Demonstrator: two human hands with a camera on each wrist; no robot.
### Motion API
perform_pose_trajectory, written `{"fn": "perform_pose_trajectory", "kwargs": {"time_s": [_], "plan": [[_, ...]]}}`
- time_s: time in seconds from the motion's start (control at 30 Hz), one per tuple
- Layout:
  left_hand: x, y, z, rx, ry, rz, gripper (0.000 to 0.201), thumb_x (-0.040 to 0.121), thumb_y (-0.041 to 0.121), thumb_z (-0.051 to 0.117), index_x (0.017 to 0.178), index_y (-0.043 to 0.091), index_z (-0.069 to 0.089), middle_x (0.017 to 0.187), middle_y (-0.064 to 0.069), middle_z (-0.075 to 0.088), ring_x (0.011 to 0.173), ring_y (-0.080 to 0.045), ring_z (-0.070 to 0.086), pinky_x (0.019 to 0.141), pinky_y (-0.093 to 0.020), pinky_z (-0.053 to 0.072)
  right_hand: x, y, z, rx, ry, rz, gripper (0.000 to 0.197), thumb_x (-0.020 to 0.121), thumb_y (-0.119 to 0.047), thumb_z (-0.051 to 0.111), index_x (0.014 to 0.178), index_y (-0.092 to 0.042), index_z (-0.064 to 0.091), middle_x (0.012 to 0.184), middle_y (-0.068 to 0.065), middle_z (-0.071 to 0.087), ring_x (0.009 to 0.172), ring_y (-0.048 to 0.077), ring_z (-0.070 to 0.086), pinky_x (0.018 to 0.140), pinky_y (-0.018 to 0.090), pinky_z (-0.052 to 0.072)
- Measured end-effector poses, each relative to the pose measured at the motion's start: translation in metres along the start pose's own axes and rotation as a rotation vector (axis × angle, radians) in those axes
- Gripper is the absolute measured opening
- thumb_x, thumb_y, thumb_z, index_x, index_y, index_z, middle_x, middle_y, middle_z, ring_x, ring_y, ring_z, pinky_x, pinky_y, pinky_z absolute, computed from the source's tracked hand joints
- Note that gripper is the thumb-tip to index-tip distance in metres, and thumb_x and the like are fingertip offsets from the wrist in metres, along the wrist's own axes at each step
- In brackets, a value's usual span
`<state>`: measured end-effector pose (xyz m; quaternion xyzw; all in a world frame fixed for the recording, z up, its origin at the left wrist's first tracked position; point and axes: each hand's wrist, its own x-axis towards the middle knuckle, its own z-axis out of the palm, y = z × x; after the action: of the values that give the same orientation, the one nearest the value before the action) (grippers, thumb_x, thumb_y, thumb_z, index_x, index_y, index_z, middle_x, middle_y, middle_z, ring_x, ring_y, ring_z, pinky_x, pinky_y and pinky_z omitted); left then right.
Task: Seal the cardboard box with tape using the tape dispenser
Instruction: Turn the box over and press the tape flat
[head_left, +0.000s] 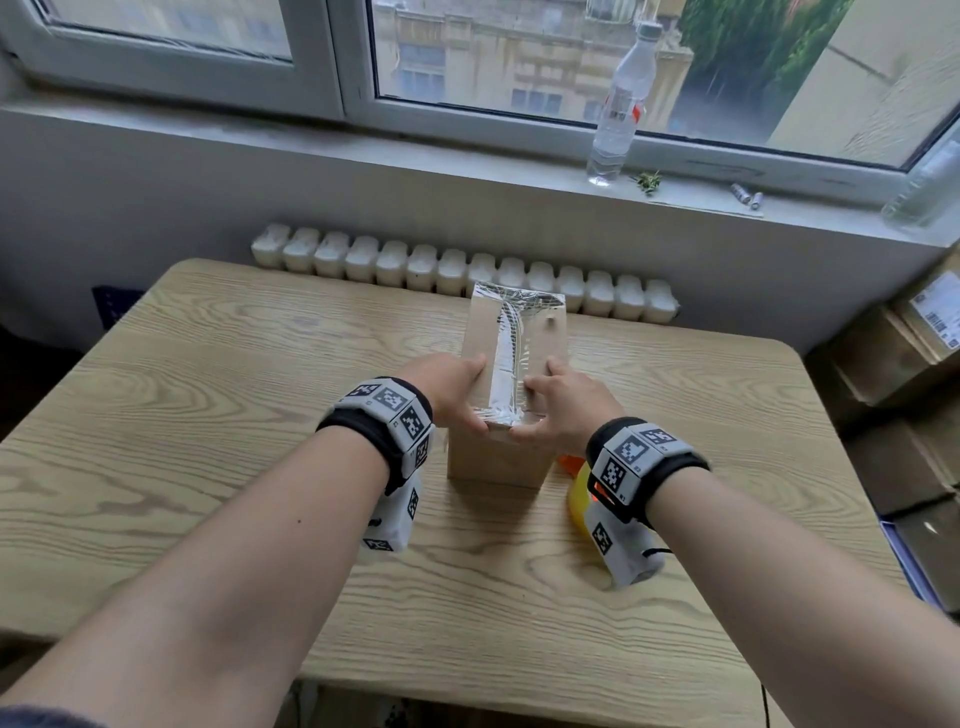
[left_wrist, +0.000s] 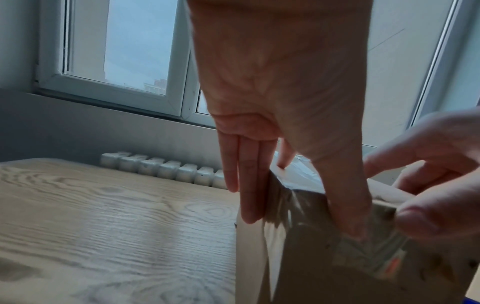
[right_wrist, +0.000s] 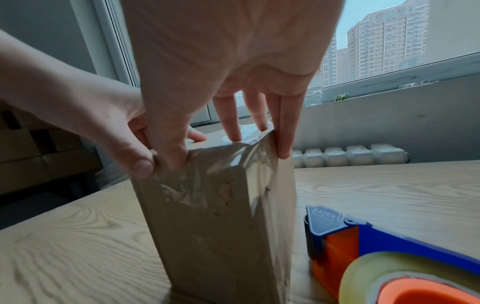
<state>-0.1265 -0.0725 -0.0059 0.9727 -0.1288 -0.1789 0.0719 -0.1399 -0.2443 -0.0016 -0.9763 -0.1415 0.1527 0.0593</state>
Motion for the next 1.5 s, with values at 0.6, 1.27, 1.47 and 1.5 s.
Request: {"fn": "perform_pose_trajectory", "kwargs": {"time_s": [0.6,1.27,1.47,1.5], "plan": [[0.003,0.001,0.001,0.062,-0.005,-0.024,0.099,0.07,0.03,0.076,0.151,0.014,0.021,0.124,-0.006,0.062,0.111,-0.024,0.059,0.093,-0.038,0.052,0.003,0.0,0.0,-0.073,-0.01,-0.004,0.059,0.071,-0.025,0.071,0.126,-0.016,0.053,0.141,0.009,0.042,0.113,0.027,0.056,0.092,0.035,0.048],[-0.001,0.004,-0.009,0.074,-0.28,-0.091,0.131,0.064,0.014,0.086,0.152,0.022,-0.011,0.152,-0.012,0.035,0.134,-0.029,0.042,0.108,-0.04,0.04,-0.001,0.018,-0.016,-0.204,-0.237,-0.073,0.102,0.072,-0.013,0.076,0.152,-0.031,0.015,0.162,-0.002,0.0,0.145,0.028,0.021,0.111,0.039,0.036],[-0.006,0.002,0.0,0.143,-0.142,-0.038,0.112,0.076,0.009,0.075,0.154,0.024,-0.003,0.135,-0.014,0.054,0.121,-0.029,0.054,0.099,-0.038,0.047,-0.009,0.037,-0.013,-0.3,-0.164,-0.128,0.097,0.08,-0.004,0.063,0.15,-0.04,0.006,0.162,-0.001,0.002,0.149,0.026,0.004,0.118,0.043,0.017],[-0.006,0.0,0.003,0.159,-0.103,-0.019,0.11,0.076,0.014,0.076,0.154,0.022,-0.001,0.134,-0.013,0.055,0.12,-0.028,0.054,0.099,-0.038,0.046,-0.009,0.038,-0.01,-0.302,-0.143,-0.136,0.097,0.081,-0.009,0.066,0.15,-0.04,0.006,0.162,-0.001,0.003,0.148,0.026,0.006,0.118,0.042,0.017]]}}
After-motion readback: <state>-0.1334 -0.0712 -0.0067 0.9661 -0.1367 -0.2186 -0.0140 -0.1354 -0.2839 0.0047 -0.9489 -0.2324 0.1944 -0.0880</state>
